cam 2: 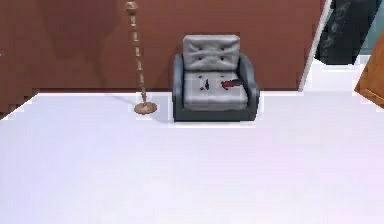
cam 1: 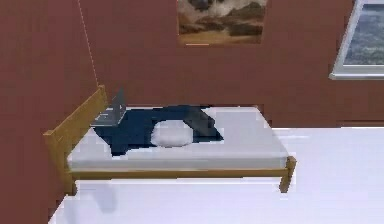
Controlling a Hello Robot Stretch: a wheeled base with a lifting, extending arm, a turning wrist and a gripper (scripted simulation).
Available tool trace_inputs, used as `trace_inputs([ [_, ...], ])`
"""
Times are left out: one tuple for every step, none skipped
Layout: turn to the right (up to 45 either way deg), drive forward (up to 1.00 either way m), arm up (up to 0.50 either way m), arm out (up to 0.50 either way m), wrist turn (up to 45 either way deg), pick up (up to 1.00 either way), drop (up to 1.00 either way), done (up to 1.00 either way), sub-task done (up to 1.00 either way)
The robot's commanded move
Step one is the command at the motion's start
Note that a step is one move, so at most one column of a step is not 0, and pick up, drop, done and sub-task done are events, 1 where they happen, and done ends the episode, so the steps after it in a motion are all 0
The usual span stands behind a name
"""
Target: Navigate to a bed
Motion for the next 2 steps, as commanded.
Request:
trace_inputs([
  [0.0,0.6,0.0,0.0,0.0,0.0,0.0,0.0,0.0],
  [0.0,0.0,0.0,0.0,0.0,0.0,0.0,1.0,0.0],
])
